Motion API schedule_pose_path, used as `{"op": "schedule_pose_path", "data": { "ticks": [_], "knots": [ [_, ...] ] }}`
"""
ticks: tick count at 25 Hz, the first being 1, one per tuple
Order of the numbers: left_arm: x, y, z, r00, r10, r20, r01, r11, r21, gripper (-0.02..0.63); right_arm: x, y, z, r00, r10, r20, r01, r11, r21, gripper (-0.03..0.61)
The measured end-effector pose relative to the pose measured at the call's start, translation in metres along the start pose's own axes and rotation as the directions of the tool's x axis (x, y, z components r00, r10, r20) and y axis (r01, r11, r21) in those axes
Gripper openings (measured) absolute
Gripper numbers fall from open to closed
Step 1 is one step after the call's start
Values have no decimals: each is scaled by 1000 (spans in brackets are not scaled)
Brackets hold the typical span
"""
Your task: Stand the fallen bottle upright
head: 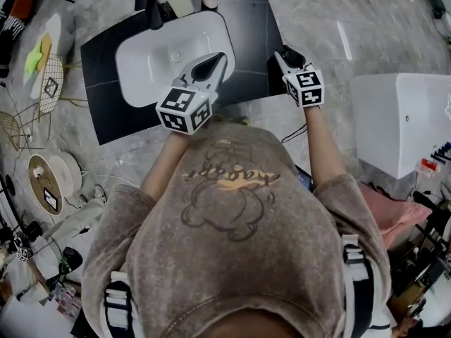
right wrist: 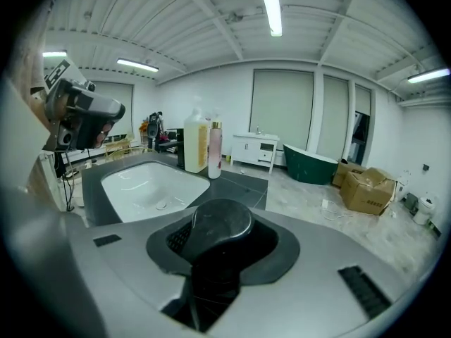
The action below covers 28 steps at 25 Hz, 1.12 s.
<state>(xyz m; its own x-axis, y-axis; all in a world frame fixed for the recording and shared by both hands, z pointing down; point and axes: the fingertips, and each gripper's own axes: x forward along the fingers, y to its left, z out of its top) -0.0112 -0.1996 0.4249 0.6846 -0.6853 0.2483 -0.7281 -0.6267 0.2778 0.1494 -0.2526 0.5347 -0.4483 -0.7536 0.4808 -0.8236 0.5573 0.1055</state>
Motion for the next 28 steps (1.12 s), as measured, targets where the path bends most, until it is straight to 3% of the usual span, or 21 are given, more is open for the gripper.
{"op": "schedule_pose_path", "data": {
  "ticks": [5,22,28],
  "knots": [
    [4,-4,-2,1000,-10,-5,10,1000,-4,20,0,-6,5,998,-20,53,19,999,30,121],
    [4,1,-7,1000,7,-16,-7,1000,-11,20,9,-3,-3,995,-55,78,53,998,29,126],
    [5,1,-9,1000,-1,-21,1,1000,-15,20,10,2,-2,996,-38,76,35,998,48,161]
  ]
}}
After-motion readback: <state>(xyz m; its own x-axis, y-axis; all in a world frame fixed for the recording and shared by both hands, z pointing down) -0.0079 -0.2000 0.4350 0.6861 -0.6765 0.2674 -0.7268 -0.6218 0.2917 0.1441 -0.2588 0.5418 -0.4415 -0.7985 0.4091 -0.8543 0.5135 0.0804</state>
